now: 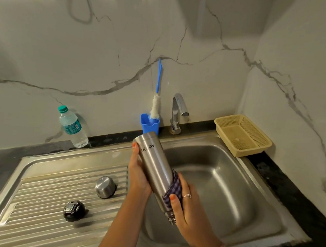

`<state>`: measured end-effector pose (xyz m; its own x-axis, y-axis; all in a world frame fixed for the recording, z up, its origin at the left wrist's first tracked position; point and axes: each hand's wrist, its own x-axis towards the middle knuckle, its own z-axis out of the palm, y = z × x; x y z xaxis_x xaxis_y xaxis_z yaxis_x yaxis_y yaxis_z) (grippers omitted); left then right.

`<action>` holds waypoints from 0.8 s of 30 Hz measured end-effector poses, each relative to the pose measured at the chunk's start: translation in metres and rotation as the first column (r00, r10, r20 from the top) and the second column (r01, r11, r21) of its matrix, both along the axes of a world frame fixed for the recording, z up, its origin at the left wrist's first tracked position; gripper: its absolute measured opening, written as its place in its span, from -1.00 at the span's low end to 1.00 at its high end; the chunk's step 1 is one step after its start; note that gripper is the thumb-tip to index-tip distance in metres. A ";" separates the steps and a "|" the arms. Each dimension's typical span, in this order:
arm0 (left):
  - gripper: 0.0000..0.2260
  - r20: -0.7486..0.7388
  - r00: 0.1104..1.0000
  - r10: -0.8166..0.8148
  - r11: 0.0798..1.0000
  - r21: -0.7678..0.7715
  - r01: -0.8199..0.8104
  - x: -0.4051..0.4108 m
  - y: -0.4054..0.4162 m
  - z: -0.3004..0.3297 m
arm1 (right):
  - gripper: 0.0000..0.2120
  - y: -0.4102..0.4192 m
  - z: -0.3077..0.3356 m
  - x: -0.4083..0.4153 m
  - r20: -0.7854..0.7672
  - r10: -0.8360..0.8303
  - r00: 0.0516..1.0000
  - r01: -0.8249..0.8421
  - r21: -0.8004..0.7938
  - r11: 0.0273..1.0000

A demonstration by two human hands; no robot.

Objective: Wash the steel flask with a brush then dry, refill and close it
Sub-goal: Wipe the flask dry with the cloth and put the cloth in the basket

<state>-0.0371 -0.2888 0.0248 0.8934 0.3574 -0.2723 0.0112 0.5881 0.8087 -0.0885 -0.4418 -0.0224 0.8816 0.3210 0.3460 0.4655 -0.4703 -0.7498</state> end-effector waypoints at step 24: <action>-0.57 -0.077 0.997 0.018 0.993 -0.117 -0.027 0.004 -0.021 0.021 | -0.28 -0.003 0.028 0.050 -0.022 0.158 0.987 -0.157 0.047 0.986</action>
